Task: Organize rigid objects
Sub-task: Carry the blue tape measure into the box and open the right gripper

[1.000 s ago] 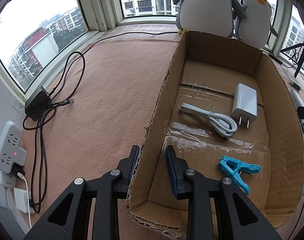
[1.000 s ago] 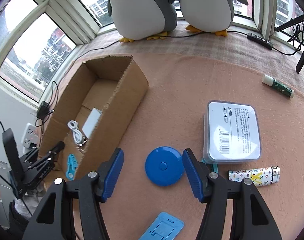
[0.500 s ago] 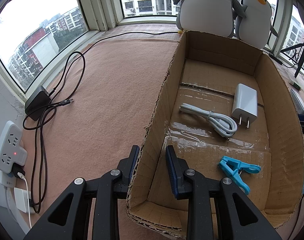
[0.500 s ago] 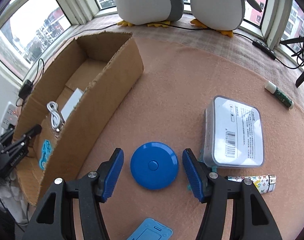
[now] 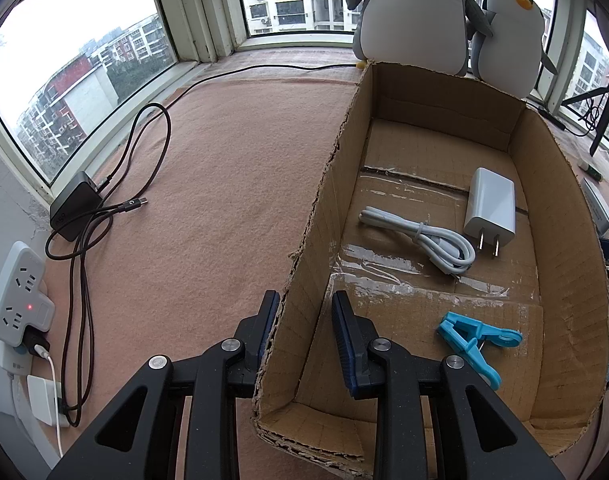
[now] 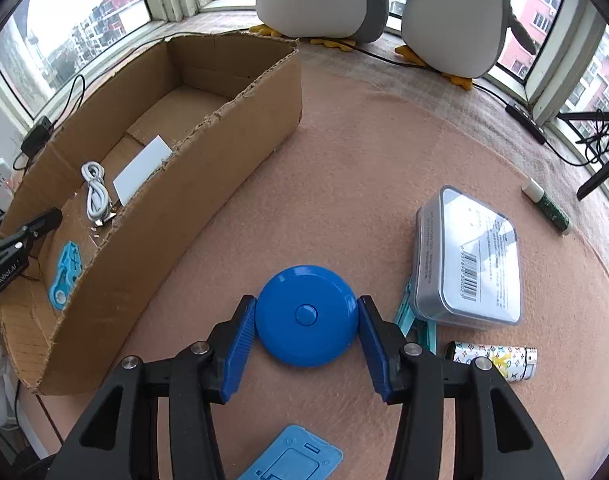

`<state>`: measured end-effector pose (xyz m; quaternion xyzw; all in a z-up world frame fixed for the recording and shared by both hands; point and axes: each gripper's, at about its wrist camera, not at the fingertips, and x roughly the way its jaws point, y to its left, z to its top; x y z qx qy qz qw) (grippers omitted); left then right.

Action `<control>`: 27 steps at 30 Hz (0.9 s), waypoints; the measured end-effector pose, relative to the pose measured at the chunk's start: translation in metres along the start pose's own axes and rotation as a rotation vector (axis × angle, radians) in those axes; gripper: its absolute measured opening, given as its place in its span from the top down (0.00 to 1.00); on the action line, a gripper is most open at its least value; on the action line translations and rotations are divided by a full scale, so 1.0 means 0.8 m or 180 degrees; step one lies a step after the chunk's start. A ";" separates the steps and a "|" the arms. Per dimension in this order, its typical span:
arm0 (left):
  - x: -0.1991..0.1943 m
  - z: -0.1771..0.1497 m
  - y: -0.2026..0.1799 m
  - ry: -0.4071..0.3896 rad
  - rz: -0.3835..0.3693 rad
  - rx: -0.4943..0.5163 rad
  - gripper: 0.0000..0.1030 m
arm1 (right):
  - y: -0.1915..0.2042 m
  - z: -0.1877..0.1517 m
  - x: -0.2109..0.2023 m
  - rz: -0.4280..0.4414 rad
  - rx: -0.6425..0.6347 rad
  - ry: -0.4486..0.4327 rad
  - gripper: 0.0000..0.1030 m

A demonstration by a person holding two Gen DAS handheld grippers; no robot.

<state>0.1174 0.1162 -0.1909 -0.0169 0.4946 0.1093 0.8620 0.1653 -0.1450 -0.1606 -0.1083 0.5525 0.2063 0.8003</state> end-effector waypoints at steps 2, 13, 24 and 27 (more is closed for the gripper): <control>0.000 0.000 0.000 -0.0001 0.0003 0.0000 0.72 | -0.001 0.000 -0.009 0.0041 0.0054 -0.0057 0.55; 0.000 0.000 0.000 -0.0003 -0.0001 0.0002 0.72 | 0.011 0.008 -0.080 0.0325 0.0199 -0.0480 0.55; 0.000 0.001 0.000 -0.0003 -0.0003 -0.0001 0.72 | 0.076 0.023 -0.101 0.0599 -0.0102 -0.0593 0.55; 0.000 0.000 0.000 -0.0001 -0.0006 -0.0001 0.72 | 0.093 0.026 -0.095 0.0617 -0.0197 -0.0575 0.55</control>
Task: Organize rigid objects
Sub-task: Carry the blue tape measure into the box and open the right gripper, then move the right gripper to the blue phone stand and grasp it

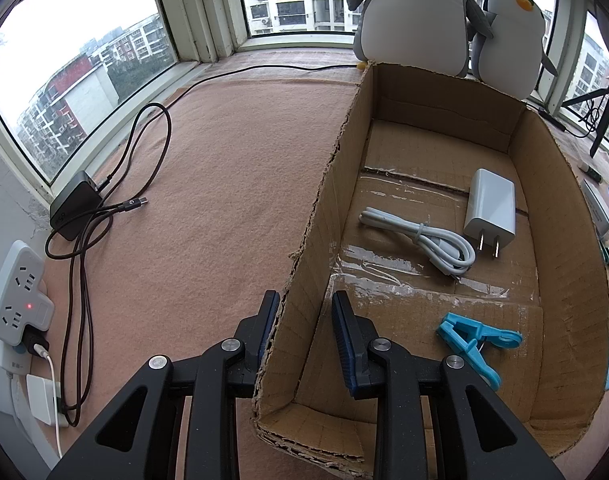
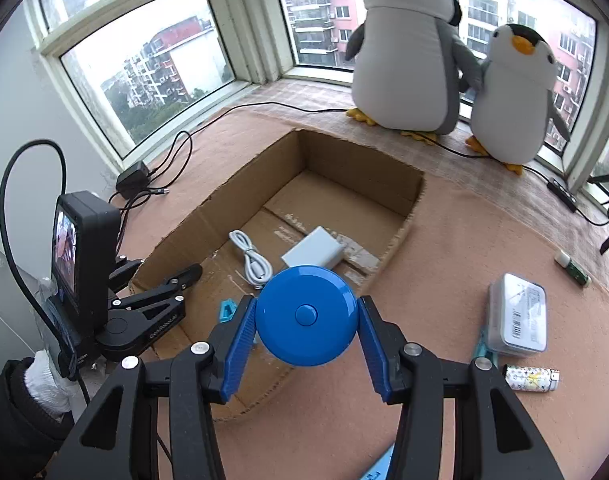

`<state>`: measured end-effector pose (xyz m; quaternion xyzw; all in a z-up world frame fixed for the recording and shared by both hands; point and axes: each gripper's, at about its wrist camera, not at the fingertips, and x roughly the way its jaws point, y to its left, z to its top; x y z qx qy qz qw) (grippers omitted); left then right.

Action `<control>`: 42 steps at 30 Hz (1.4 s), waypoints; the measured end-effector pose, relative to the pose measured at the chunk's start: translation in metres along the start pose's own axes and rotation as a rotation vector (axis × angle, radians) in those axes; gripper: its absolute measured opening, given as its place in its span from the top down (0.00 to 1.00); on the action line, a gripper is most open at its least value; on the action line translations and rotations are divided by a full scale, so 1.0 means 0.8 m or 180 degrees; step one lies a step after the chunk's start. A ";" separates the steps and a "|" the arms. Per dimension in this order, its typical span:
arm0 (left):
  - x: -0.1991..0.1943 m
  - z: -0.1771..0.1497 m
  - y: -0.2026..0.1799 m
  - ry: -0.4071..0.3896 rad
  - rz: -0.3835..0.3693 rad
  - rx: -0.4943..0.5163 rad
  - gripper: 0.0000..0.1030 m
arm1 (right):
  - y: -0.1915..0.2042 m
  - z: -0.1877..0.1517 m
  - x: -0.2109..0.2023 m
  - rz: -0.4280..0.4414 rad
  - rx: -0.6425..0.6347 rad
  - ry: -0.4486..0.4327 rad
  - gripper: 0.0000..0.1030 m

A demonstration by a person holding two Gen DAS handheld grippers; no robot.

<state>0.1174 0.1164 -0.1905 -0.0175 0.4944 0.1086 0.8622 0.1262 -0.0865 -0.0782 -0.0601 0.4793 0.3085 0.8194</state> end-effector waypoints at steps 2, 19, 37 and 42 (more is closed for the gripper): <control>0.000 0.000 0.000 -0.0003 0.0002 0.0003 0.72 | 0.010 0.001 0.007 0.0017 -0.0046 0.0024 0.55; 0.000 0.000 0.001 -0.0003 -0.0004 0.0000 0.72 | 0.033 0.004 0.038 -0.0031 -0.0237 0.0166 0.55; 0.001 -0.001 0.002 -0.0007 -0.0003 0.0005 0.72 | 0.000 0.003 -0.010 0.0041 -0.0019 -0.0032 0.43; 0.001 0.000 0.002 -0.0006 -0.0002 0.0006 0.72 | -0.031 -0.014 -0.040 0.0011 0.0105 -0.0027 0.43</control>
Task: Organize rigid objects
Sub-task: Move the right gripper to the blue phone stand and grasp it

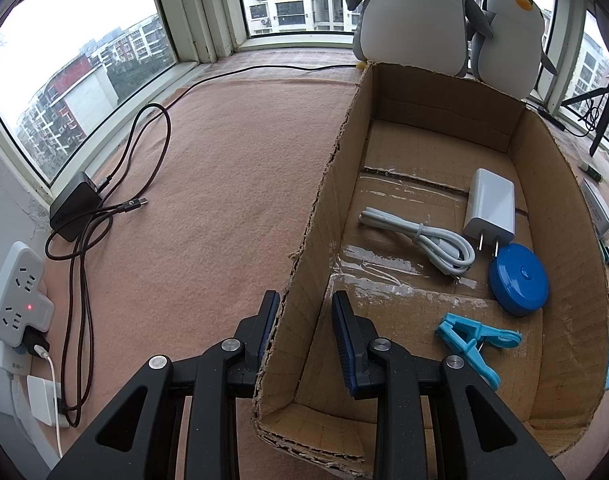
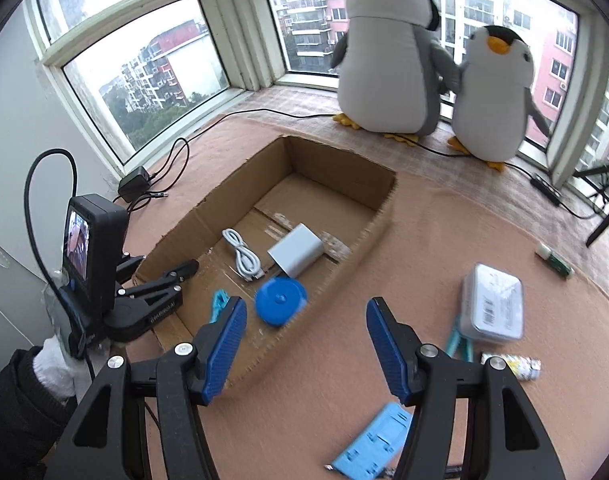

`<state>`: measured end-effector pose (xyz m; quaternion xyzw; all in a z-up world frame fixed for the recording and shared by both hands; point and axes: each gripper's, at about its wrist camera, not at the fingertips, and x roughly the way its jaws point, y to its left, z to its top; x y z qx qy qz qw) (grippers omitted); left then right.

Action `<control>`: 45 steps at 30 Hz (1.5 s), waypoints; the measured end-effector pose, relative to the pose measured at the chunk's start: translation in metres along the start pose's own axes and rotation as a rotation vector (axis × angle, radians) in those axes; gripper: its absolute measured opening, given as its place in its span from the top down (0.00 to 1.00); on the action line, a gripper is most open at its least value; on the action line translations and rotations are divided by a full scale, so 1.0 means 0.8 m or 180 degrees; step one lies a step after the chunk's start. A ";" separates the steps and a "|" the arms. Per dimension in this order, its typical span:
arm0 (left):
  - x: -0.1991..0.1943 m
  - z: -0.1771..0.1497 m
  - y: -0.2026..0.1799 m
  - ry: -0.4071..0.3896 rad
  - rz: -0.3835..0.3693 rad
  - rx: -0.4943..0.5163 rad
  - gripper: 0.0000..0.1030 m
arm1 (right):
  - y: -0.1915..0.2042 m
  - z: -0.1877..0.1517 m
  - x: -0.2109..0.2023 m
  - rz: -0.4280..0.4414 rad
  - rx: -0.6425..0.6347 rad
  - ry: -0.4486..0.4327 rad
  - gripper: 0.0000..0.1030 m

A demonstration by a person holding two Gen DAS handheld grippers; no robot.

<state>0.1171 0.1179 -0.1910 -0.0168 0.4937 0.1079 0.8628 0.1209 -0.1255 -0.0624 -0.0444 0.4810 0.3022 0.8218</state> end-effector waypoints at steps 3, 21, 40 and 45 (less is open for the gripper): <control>0.000 0.000 0.000 0.0000 -0.0002 -0.0002 0.72 | -0.021 -0.014 -0.015 -0.0045 0.0100 0.0036 0.43; 0.000 0.000 0.000 -0.0004 -0.0007 -0.0002 0.72 | -0.088 -0.104 0.011 -0.0098 0.0998 0.0785 0.44; -0.002 -0.003 0.003 -0.0016 -0.0028 -0.0014 0.72 | -0.067 -0.117 0.064 -0.0463 0.0860 0.1139 0.60; -0.002 -0.003 0.003 -0.0018 -0.0023 -0.0009 0.72 | -0.073 -0.110 0.066 -0.0494 0.0825 0.1059 0.66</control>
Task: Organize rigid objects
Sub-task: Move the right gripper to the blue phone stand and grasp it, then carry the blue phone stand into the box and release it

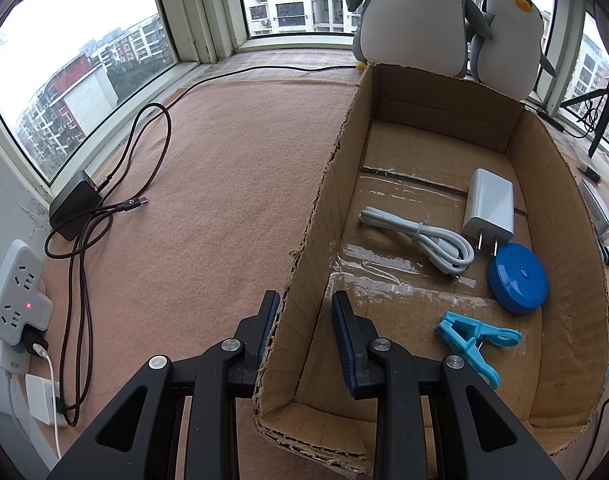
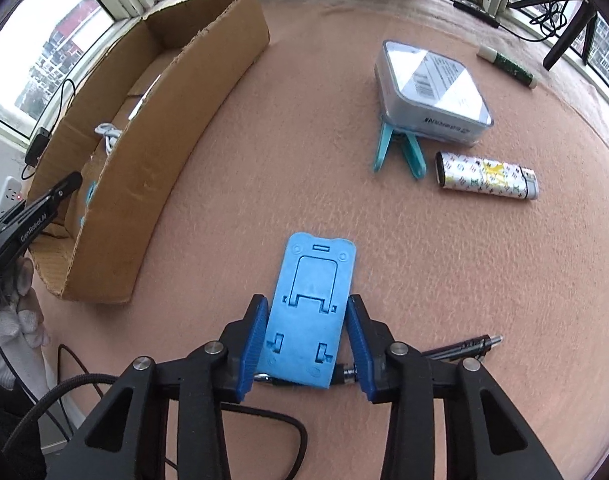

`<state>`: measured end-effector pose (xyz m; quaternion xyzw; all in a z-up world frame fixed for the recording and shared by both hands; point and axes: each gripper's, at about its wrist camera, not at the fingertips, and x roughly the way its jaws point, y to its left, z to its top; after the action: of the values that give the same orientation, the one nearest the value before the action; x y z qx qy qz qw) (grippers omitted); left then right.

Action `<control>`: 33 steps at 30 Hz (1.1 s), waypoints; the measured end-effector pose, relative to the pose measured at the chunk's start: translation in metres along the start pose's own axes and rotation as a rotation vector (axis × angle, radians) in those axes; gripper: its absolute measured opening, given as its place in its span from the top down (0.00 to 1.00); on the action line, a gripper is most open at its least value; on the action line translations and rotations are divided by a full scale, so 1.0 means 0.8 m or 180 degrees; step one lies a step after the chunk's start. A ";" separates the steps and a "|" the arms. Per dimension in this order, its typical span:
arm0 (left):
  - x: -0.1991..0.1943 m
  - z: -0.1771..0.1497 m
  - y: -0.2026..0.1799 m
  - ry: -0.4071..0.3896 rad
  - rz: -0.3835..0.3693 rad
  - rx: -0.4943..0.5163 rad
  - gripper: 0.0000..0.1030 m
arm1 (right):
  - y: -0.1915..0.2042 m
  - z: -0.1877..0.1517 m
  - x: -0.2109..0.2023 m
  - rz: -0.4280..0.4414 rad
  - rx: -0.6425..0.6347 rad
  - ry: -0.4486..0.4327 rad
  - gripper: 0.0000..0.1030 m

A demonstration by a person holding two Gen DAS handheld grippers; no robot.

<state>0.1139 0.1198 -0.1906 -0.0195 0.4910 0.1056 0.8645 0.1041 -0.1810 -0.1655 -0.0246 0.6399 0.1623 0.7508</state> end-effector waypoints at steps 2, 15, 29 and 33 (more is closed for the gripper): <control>0.000 0.000 0.000 -0.0001 0.0001 0.0000 0.72 | -0.001 0.006 0.000 -0.0057 -0.0033 -0.0044 0.68; 0.000 0.000 0.000 0.0000 0.0001 0.0003 0.72 | -0.017 0.043 -0.001 0.0134 0.0128 -0.0224 0.68; 0.001 -0.001 0.000 -0.0006 0.0014 -0.0006 0.72 | -0.029 0.046 -0.035 0.0361 0.0279 -0.0557 0.68; 0.001 -0.001 0.000 -0.0007 0.0013 -0.0003 0.72 | -0.005 0.066 -0.060 0.0359 0.0131 -0.0787 0.68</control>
<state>0.1134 0.1195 -0.1915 -0.0187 0.4900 0.1076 0.8649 0.1493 -0.1821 -0.1098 0.0471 0.5460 0.1929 0.8140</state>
